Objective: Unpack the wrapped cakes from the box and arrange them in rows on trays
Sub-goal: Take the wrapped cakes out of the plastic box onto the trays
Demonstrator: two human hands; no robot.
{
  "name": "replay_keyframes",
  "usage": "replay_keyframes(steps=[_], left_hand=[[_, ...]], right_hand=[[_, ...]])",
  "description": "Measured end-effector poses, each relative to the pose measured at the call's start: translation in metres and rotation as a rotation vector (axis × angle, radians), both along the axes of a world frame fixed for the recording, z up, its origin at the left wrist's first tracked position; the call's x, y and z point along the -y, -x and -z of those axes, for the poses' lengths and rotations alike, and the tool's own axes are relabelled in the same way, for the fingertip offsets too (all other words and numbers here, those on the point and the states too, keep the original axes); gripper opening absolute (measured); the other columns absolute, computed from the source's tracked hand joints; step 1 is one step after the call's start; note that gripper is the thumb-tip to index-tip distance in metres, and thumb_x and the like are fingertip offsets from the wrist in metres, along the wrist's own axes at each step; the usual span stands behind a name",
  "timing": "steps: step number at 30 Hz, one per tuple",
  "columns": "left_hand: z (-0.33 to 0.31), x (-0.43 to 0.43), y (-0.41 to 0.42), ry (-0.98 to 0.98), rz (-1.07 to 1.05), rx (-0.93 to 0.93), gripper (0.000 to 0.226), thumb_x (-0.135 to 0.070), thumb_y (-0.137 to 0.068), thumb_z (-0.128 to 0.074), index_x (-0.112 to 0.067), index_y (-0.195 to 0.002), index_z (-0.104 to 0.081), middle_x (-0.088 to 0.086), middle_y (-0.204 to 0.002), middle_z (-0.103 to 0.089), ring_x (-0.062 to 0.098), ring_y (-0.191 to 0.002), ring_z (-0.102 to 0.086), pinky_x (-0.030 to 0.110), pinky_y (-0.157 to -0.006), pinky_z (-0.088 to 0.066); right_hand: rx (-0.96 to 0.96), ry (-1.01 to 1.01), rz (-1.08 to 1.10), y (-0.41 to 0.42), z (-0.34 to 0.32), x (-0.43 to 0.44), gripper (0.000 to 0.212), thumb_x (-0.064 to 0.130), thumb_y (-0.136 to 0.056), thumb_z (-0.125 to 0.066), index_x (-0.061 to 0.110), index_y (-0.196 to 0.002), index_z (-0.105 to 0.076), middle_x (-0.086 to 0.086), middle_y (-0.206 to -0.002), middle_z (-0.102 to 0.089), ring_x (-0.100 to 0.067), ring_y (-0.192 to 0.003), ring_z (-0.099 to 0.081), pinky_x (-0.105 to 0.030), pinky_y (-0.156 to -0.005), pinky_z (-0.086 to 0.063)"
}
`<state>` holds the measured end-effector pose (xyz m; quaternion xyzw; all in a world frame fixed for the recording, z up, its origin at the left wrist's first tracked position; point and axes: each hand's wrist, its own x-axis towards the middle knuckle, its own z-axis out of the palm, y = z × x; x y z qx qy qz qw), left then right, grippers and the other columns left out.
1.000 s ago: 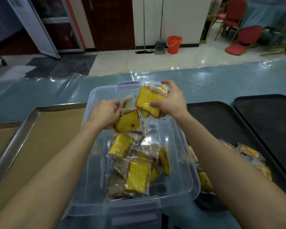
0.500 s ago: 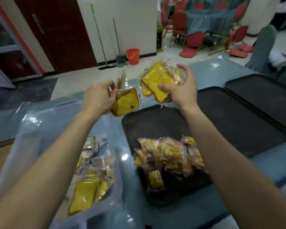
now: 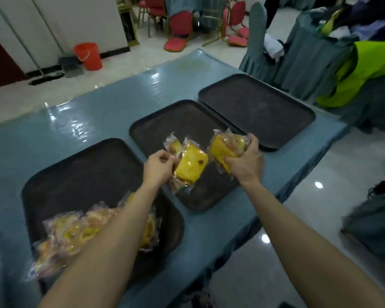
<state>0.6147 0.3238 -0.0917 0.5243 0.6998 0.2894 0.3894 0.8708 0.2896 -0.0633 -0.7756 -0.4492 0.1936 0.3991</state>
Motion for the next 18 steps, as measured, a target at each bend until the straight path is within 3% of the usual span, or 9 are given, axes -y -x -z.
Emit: replay_keyframes(steps=[3, 6, 8, 11, 13, 15, 18], left_hand=[[0.051, -0.002, -0.039, 0.201, -0.135, 0.230, 0.017, -0.034, -0.100, -0.075, -0.023, -0.087, -0.072, 0.003, -0.094, -0.076, 0.034, -0.092, -0.077, 0.056, -0.082, -0.067], [0.079, 0.010, -0.055, 0.426, -0.258, 0.412, 0.015, -0.015, -0.103, -0.074, -0.009, -0.094, -0.062, 0.008, -0.110, -0.069, 0.033, -0.091, -0.076, 0.053, -0.081, -0.068], [0.084, 0.015, -0.054, 0.468, -0.227, 0.339, 0.016, -0.019, -0.102, -0.075, -0.008, -0.097, -0.065, 0.012, -0.119, -0.072, 0.029, -0.087, -0.078, 0.048, -0.079, -0.069], [0.068, 0.013, -0.037, 0.418, -0.097, 0.086, 0.023, -0.036, -0.101, -0.076, -0.016, -0.095, -0.065, 0.010, -0.105, -0.072, 0.029, -0.080, -0.079, 0.046, -0.076, -0.069], [0.051, 0.007, -0.016, 0.322, -0.049, -0.079, 0.025, -0.044, -0.099, -0.076, -0.020, -0.101, -0.067, 0.003, -0.098, -0.072, 0.026, -0.077, -0.078, 0.044, -0.075, -0.069], [0.035, 0.002, 0.012, 0.206, -0.026, -0.134, 0.027, -0.048, -0.093, -0.076, -0.024, -0.106, -0.072, -0.001, -0.099, -0.074, 0.023, -0.090, -0.077, 0.046, -0.082, -0.068], [0.006, 0.008, 0.062, 0.047, -0.027, -0.185, 0.028, -0.048, -0.090, -0.075, -0.027, -0.108, -0.075, -0.005, -0.101, -0.076, 0.023, -0.092, -0.076, 0.048, -0.084, -0.067]], right_hand=[[0.218, -0.076, -0.126, -0.016, 0.032, -0.010, 0.071, 0.022, -0.083, -0.083, 0.020, -0.146, -0.048, -0.009, -0.119, -0.072, -0.036, -0.105, -0.069, -0.041, -0.085, -0.053], [0.462, 0.207, -0.528, -0.018, 0.078, -0.011, 0.079, 0.012, -0.082, -0.074, 0.014, -0.154, -0.043, -0.011, -0.143, -0.055, -0.035, -0.131, -0.055, -0.046, -0.110, -0.045], [0.528, 0.395, -0.751, -0.017, 0.105, 0.003, 0.100, 0.025, -0.078, -0.080, 0.017, -0.162, -0.029, -0.008, -0.161, -0.036, -0.032, -0.151, -0.036, -0.052, -0.123, -0.034], [0.512, 0.412, -0.745, -0.015, 0.117, 0.013, 0.118, 0.048, -0.075, -0.081, 0.022, -0.168, -0.014, -0.005, -0.171, -0.020, -0.028, -0.160, -0.019, -0.061, -0.127, -0.025], [0.519, 0.376, -0.684, -0.005, 0.099, 0.009, 0.108, 0.061, -0.074, -0.077, 0.021, -0.162, -0.027, -0.009, -0.164, -0.031, -0.032, -0.154, -0.029, -0.062, -0.125, -0.027], [0.516, 0.303, -0.642, 0.013, 0.074, 0.002, 0.096, 0.063, -0.077, -0.073, 0.018, -0.154, -0.039, -0.011, -0.157, -0.040, -0.034, -0.147, -0.038, -0.058, -0.123, -0.032], [0.468, 0.191, -0.724, 0.063, 0.036, -0.009, 0.089, 0.060, -0.085, -0.071, 0.015, -0.155, -0.042, -0.007, -0.152, -0.044, -0.032, -0.138, -0.048, -0.051, -0.113, -0.046]])
